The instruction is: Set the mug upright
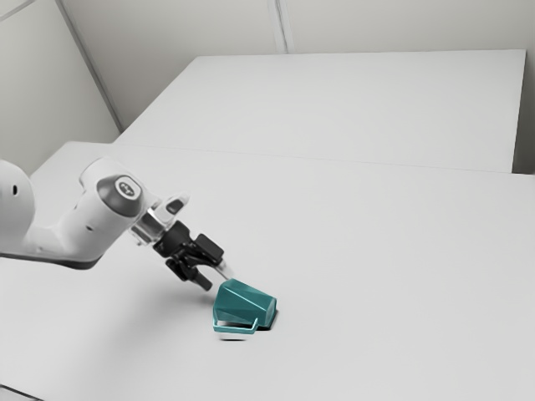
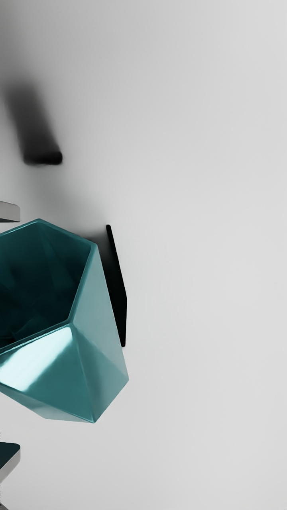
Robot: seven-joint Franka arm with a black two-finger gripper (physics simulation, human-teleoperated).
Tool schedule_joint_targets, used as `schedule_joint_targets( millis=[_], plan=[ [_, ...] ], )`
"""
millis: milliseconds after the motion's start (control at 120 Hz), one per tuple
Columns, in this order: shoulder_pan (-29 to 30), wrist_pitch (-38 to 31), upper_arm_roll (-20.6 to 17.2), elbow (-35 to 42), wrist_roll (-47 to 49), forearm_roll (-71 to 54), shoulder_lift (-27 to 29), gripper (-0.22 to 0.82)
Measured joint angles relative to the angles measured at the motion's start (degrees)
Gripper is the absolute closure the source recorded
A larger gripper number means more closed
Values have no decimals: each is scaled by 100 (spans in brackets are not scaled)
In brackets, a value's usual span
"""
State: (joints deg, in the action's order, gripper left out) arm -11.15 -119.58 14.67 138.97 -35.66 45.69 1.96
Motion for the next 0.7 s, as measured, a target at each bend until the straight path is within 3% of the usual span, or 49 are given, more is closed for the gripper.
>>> schedule_joint_targets(
  millis=[700],
  plan=[
    [-186, 116, -16, 276, -1494, 979, -22, 0]
  ],
)
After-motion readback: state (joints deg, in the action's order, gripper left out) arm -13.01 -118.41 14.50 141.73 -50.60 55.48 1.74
